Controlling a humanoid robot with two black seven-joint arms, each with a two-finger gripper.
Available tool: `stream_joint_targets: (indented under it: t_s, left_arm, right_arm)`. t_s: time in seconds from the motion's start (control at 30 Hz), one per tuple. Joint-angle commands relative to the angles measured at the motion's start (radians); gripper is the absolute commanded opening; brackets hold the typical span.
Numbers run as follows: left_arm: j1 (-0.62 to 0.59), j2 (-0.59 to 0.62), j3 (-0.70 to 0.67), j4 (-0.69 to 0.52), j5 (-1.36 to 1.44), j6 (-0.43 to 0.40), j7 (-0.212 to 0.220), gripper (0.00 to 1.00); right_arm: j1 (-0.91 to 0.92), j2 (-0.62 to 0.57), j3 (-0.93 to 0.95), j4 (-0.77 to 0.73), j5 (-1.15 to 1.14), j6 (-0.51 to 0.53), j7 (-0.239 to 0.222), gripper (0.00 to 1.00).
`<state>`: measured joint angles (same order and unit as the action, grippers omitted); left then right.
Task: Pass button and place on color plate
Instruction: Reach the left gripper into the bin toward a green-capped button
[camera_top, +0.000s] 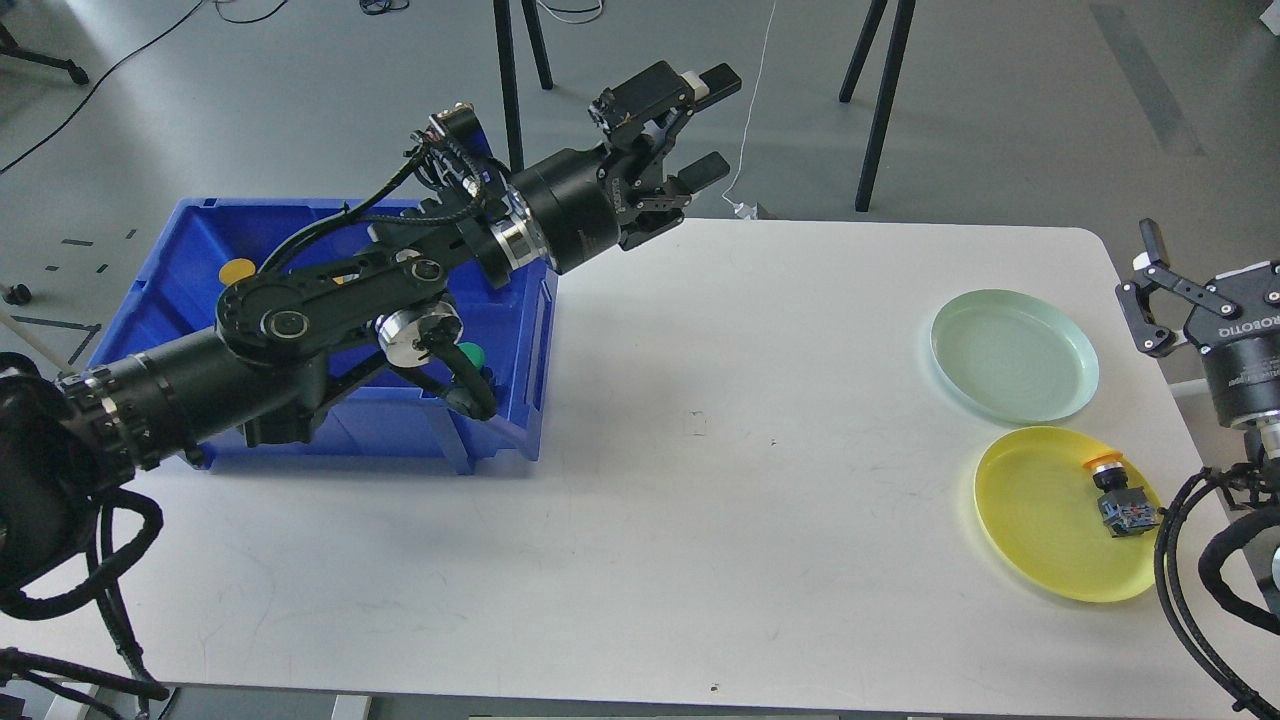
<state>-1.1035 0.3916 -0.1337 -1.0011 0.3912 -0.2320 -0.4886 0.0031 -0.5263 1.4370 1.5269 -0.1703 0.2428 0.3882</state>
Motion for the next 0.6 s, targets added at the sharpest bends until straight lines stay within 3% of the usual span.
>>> stream_joint_targets:
  t_s: [0.0, 0.1, 0.2, 0.27, 0.37, 0.57]
  left_arm:
    - [-0.012, 0.237, 0.086, -0.065, 0.011, 0.046, 0.0, 0.97]
    - [-0.065, 0.424, 0.256, -0.106, 0.096, 0.091, 0.0, 0.97]
    - [-0.11, 0.507, 0.447, -0.111, 0.308, 0.192, 0.0, 0.97]
    - [-0.14, 0.536, 0.581, -0.097, 0.408, 0.255, 0.0, 0.97]
    - [-0.194, 0.547, 0.764, -0.082, 0.495, 0.286, 0.0, 0.97]
    - [-0.2, 0.532, 0.861, -0.031, 0.571, 0.312, 0.0, 0.97]
  right_arm:
    - [0.017, 0.0, 0.0, -0.004, 0.0, 0.001, 0.0, 0.99]
    - [0.014, 0.0, 0.0, -0.022, 0.0, 0.001, 0.001, 0.99]
    - [0.011, 0.012, -0.006, -0.031, 0.0, 0.001, 0.001, 0.99]
    - [0.011, 0.031, -0.01, -0.033, 0.0, 0.003, 0.001, 0.99]
    - [0.009, 0.035, -0.01, -0.042, -0.002, 0.003, 0.001, 0.99]
    - [0.006, 0.035, -0.012, -0.056, 0.0, 0.004, 0.001, 0.99]
